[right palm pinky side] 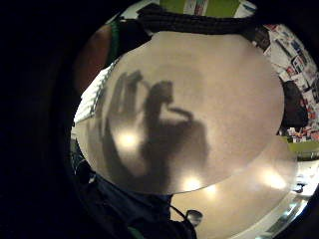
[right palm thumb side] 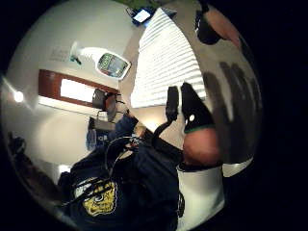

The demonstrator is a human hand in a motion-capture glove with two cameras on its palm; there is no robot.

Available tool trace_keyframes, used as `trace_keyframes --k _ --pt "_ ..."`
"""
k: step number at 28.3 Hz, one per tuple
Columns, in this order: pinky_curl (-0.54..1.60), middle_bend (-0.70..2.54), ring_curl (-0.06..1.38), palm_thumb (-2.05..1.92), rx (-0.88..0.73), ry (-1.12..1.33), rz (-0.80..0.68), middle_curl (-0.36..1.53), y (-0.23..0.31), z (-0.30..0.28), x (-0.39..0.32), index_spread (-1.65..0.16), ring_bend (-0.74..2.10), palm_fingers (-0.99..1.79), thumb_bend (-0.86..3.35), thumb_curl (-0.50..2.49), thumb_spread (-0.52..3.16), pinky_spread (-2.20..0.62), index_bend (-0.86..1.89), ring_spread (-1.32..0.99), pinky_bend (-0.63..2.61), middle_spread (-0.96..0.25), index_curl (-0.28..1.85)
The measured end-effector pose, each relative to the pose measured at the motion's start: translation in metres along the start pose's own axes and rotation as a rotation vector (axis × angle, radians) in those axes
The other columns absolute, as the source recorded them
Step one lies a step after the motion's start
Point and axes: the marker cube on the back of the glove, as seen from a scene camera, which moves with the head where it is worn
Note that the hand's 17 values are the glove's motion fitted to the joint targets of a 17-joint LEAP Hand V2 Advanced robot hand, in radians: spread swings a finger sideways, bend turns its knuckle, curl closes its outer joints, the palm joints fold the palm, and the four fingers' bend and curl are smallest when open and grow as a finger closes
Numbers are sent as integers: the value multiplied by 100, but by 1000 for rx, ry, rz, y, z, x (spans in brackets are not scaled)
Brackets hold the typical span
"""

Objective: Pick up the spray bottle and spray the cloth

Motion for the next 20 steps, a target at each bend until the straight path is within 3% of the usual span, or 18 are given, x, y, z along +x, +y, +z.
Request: trace_keyframes --k 20 --pt "28 19 26 70 -87 64 -50 37 -24 -24 -9 -36 17 57 -1 46 126 29 30 -4 17 -2 41"
